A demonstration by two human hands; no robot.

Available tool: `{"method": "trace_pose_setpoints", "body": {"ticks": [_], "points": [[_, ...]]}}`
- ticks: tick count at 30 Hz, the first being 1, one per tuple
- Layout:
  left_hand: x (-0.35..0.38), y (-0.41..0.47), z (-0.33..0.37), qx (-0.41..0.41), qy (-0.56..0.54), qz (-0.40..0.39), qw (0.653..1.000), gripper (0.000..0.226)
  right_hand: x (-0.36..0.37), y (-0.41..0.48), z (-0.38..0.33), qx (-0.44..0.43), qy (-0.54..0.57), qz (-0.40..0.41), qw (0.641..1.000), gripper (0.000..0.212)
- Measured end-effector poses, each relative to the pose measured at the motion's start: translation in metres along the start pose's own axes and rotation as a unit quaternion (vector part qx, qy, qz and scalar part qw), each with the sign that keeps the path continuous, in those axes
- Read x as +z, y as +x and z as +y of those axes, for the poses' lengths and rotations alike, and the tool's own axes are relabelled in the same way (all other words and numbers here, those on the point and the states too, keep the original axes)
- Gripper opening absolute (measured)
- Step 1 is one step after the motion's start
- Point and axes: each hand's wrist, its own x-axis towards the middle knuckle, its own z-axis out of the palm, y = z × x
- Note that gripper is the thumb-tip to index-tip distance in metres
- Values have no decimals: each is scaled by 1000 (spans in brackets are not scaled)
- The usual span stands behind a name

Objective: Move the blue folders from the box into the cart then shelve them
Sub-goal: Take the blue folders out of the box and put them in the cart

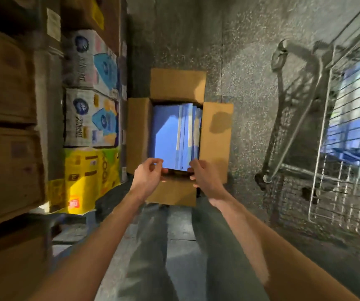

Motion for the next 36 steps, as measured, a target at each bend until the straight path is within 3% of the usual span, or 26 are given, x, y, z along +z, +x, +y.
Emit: {"method": "trace_pose_setpoints", "body": {"ticks": [8,15,19,31,34,36], "points": [[18,130,-55,-25,21,-59,998,20,60,124,44,12,-19,0,1000,26],[12,205,-113,-36,15,-86,996,28,111,205,68,27,-44,32,998,57],[7,227,-132,-44,13,-86,995,28,135,236,73,34,-49,76,995,61],[-2,257,-138,-24,8,-102,994,30,165,273,75,43,87,148,984,64],[-4,262,-137,-6,15,-91,996,29,160,270,64,52,142,121,981,50],[-4,264,-134,6,23,-84,996,35,158,264,57,49,163,82,982,56]]}}
